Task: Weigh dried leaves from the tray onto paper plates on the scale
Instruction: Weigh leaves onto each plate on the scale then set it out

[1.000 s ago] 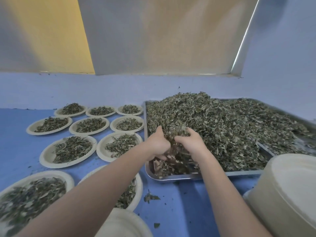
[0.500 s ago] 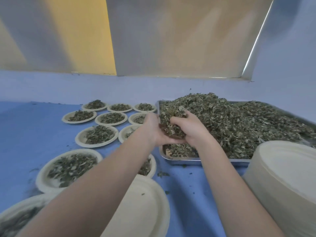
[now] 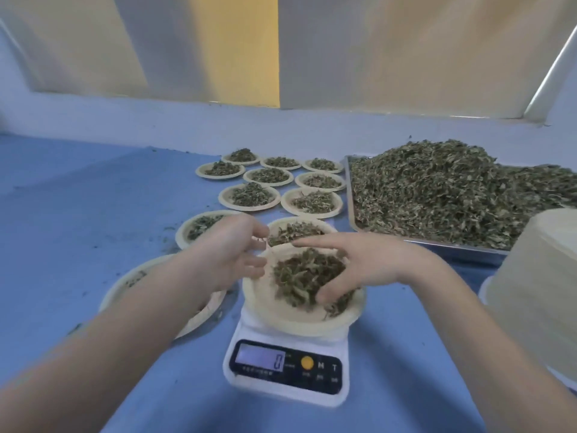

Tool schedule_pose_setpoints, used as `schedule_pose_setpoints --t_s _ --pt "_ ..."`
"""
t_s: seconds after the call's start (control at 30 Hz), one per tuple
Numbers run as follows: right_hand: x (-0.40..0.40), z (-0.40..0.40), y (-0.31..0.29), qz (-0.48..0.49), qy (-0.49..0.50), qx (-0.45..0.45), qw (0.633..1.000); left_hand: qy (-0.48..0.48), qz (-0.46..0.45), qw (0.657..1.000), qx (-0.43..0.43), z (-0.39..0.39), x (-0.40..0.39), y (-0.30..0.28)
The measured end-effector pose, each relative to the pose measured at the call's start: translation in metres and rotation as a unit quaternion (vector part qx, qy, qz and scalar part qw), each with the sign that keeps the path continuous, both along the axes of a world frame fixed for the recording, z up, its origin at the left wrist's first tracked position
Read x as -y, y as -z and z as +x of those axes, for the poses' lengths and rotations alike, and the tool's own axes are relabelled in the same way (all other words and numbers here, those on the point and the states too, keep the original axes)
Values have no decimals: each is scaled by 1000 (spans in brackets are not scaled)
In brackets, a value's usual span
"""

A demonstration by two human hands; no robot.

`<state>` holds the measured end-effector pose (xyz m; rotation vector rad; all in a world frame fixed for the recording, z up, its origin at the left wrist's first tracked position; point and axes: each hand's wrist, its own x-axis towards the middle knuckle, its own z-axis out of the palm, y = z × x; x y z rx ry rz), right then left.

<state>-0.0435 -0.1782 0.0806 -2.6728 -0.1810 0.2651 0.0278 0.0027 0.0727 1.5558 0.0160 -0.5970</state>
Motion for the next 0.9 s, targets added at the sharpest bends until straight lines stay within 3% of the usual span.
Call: schedule_pose_setpoints --t_s 0.17,0.37,0.67,0.9 --pt "5 -12 -10 102 11 49 994 -20 31 994 105 -5 -11 3" --pt "8 -18 15 114 51 154 980 -49 24 976 211 -11 -13 21" --pt "5 -27 41 174 82 152 970 -79 8 920 383 -21 -19 44" --pt "3 -32 48 190 105 92 972 -72 44 918 388 -22 -20 55"
